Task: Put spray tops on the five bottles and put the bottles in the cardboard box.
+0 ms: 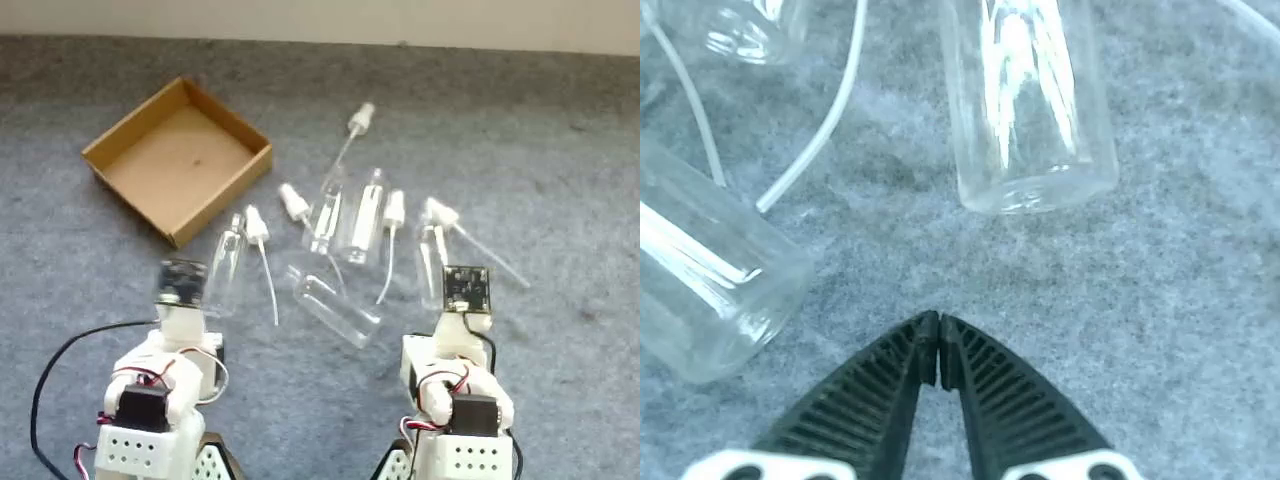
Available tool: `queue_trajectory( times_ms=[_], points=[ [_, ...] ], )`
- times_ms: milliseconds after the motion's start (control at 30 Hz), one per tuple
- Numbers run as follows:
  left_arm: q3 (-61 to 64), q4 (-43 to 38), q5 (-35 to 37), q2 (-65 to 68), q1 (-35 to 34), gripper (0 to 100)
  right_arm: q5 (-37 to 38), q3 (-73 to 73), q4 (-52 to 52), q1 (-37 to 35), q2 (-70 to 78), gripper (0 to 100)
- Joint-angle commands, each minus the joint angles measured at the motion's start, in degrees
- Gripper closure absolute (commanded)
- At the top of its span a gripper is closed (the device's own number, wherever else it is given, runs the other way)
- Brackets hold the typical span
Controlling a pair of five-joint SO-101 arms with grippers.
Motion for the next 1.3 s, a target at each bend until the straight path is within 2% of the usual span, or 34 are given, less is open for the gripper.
queue_trajectory(
  times_ms=[0, 167, 633, 800, 1033, 1267],
  points=[
    [1.19, 0.18, 0.26, -0.75, -0.22, 99, 0.7, 7.43, 0.4, 0.13, -0.57, 99.3],
    [1.19, 0.09, 0.35, -0.75, -5.32, 99, 0.7, 7.43, 0.4, 0.13, -0.57, 99.3],
    [1.19, -0.18, 0.53, -0.75, -5.41, 99, 0.7, 7.43, 0.4, 0.13, -0.57, 99.3],
    [1.19, -6.42, 0.35, -0.84, -5.58, 99, 0.7, 7.43, 0.4, 0.13, -0.57, 99.3],
    [1.19, -6.42, 0.26, -0.57, -5.67, 99, 0.7, 7.43, 0.4, 0.13, -0.57, 99.3],
    [1.19, -5.54, 0.62, -0.4, -10.42, 99, 0.7, 7.43, 0.4, 0.13, -0.57, 99.3]
  ],
)
